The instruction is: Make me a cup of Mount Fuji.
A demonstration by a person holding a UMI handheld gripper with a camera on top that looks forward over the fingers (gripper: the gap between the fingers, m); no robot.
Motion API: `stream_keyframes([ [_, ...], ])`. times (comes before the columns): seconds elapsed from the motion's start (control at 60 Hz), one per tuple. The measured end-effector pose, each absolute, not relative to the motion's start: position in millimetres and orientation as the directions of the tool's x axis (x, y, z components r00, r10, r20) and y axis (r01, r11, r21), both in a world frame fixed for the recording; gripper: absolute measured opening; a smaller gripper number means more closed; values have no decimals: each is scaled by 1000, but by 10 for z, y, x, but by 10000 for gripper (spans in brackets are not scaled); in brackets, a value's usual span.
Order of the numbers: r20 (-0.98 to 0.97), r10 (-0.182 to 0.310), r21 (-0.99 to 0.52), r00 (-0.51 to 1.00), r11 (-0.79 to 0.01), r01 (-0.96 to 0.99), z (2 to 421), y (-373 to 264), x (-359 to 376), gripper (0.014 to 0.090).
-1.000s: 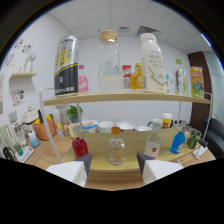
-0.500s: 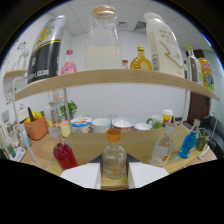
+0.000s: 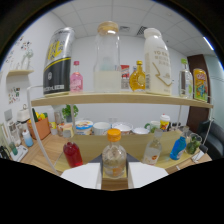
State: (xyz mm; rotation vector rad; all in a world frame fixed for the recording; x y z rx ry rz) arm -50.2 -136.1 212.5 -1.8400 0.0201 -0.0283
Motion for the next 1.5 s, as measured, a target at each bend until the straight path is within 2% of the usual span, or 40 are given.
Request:
stream_keyframes([
  [0.15, -12, -2, -966, 1000, -258, -12, 2050, -1791, -626, 346],
  [0.367, -67, -4, -932, 998, -357, -64, 1311, -2232, -709, 344],
  [0.467, -132, -20, -907, 991, -401, -129, 1039, -2294, -702, 344],
  [0.567, -306, -59, -859, 950, -414, -302, 972, -2287, -704, 347],
  [0.683, -581, -122, -722, 805, -379, -579, 1063, -2217, -695, 347],
  [0.85, -889, -161, -366, 429, -313, -876, 1187, -2129, -712, 346],
  [1.067, -982, -186, 18, 31, -254, -967, 1247, -2100, -645, 345],
  [1.217, -970, -186, 203, -160, -243, -948, 1308, -2070, -648, 343],
  [1.35, -958, -185, 258, -218, -232, -938, 1287, -2071, -639, 344],
  [1.5, -977, -184, 152, -107, -253, -955, 1275, -2111, -667, 344],
])
